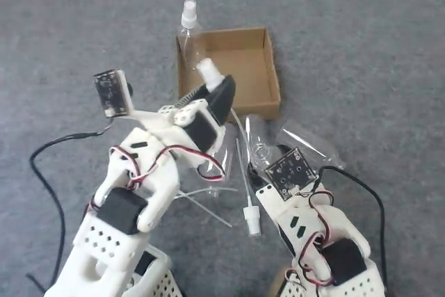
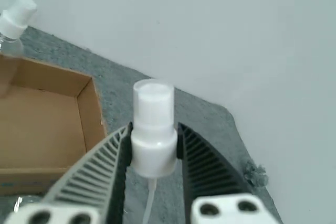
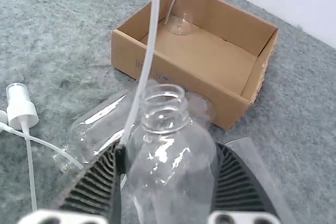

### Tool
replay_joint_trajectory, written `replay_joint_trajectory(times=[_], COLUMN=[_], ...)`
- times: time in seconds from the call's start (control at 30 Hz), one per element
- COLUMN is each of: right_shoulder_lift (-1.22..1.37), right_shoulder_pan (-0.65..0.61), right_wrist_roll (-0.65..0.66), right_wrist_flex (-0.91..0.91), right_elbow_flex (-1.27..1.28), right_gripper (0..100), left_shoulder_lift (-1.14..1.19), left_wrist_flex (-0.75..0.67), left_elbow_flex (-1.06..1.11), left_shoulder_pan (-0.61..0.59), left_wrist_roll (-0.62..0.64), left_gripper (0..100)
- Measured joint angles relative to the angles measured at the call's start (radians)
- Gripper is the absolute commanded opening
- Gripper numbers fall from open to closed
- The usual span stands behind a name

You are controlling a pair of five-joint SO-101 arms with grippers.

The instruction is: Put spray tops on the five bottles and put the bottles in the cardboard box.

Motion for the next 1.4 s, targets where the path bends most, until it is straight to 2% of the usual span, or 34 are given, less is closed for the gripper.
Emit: replay_joint_trajectory(times=[0.13,0.37,0.5,0.8,1.0,1.4], right_shoulder_lift=[0.0,0.0,0.0,0.0,0.0,0.0], right_shoulder_pan=[0.0,0.0,0.0,-0.002,0.0,-0.002], right_wrist_roll=[0.0,0.0,0.0,0.0,0.0,0.0], right_wrist_flex=[0.0,0.0,0.0,0.0,0.0,0.0], right_elbow_flex=[0.0,0.0,0.0,0.0,0.0,0.0], right_gripper=[8.0,8.0,8.0,8.0,8.0,8.0], left_shoulder_lift=[-0.075,-0.222,-0.233,-0.236,-0.236,-0.236], left_wrist_flex=[0.0,0.0,-0.006,-0.153,-0.164,-0.164], left_elbow_flex=[0.0,0.0,0.0,0.141,0.183,0.275], left_shoulder_pan=[-0.064,-0.086,-0.084,-0.084,-0.084,0.051], left_wrist_roll=[0.002,0.002,0.002,0.002,0.002,0.002], left_gripper=[1,1,1,1,1,1])
